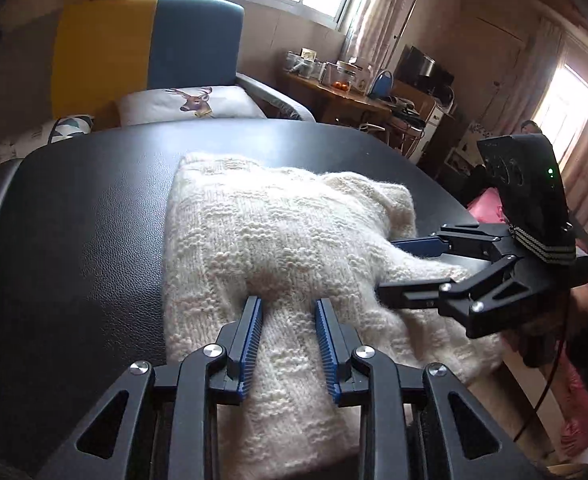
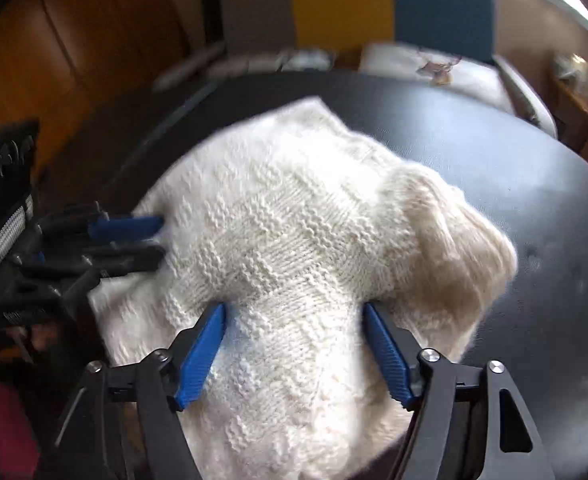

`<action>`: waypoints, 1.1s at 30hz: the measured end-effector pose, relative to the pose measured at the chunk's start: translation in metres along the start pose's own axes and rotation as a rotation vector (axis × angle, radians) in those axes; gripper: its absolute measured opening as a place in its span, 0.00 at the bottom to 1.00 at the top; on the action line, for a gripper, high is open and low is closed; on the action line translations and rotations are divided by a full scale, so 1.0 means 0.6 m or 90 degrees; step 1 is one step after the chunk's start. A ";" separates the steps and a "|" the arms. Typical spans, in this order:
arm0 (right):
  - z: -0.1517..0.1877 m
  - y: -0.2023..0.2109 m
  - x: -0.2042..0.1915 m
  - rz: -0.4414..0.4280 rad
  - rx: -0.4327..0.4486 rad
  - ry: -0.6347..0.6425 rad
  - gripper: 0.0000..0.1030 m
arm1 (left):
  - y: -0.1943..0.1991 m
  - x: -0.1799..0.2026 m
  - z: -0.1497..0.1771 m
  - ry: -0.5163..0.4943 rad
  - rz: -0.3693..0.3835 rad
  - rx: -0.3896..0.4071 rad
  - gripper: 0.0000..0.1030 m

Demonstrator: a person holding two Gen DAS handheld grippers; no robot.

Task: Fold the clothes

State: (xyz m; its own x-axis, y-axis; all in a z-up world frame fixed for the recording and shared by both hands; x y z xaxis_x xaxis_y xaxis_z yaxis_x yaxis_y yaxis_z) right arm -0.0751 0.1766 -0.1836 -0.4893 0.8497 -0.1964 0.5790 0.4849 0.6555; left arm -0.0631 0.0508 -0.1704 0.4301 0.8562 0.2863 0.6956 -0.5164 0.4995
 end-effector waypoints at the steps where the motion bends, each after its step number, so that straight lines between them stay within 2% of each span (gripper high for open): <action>1: -0.002 0.006 0.004 -0.005 0.015 -0.021 0.71 | 0.003 0.000 -0.003 0.005 0.008 0.003 0.26; 5: -0.019 0.051 0.017 -0.007 0.071 -0.075 0.71 | 0.045 -0.035 -0.045 0.117 0.075 0.035 0.33; 7: -0.029 0.100 0.034 -0.033 0.132 -0.159 0.80 | 0.050 -0.068 -0.067 0.181 0.097 0.036 0.37; 8: -0.032 0.125 0.047 -0.047 0.161 -0.207 0.93 | 0.047 -0.087 -0.072 0.207 0.100 0.033 0.38; 9: -0.035 0.150 0.060 -0.060 0.188 -0.256 1.00 | 0.038 -0.104 -0.075 0.229 0.104 0.027 0.41; 11: -0.018 0.165 0.082 -0.087 0.201 -0.339 1.00 | 0.019 -0.131 -0.077 0.267 0.117 0.008 0.45; 13: 0.009 0.165 0.103 -0.088 0.187 -0.405 1.00 | 0.000 -0.149 -0.073 0.301 0.135 -0.016 0.45; 15: 0.026 0.138 0.114 -0.075 0.149 -0.435 1.00 | -0.019 -0.157 -0.065 0.312 0.148 -0.040 0.46; 19: 0.038 0.090 0.112 -0.106 0.100 -0.441 1.00 | -0.048 -0.147 -0.045 0.315 0.190 -0.076 0.48; 22: 0.033 0.051 0.100 -0.127 0.058 -0.430 1.00 | -0.061 -0.137 -0.044 0.285 0.209 -0.071 0.52; 28: 0.008 0.032 0.082 -0.156 0.044 -0.420 1.00 | -0.084 -0.129 -0.037 0.278 0.261 -0.071 0.58; 31: 0.006 0.037 0.089 -0.172 0.047 -0.444 1.00 | -0.079 -0.140 -0.032 0.237 0.254 -0.096 0.58; 33: 0.006 0.041 0.087 -0.181 0.043 -0.439 1.00 | -0.080 -0.161 -0.023 0.271 0.251 -0.110 0.58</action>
State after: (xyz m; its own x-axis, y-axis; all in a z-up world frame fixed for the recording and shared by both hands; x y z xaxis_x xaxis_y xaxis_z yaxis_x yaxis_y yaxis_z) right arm -0.0843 0.2338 -0.1807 -0.1190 0.6164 -0.7784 0.5405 0.6978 0.4699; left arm -0.1460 -0.0072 -0.2107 0.3433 0.5505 0.7610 0.4122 -0.8164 0.4046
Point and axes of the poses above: each gripper's, at about its wrist camera, not at the fingertips, and y roughly against the way its jaws point, x to its right, z to its underside, the point moved 9 cm from there along -y, roughly the way its jaws point, and after that the axes turned 14 degrees about x, right-handed, at the moved point
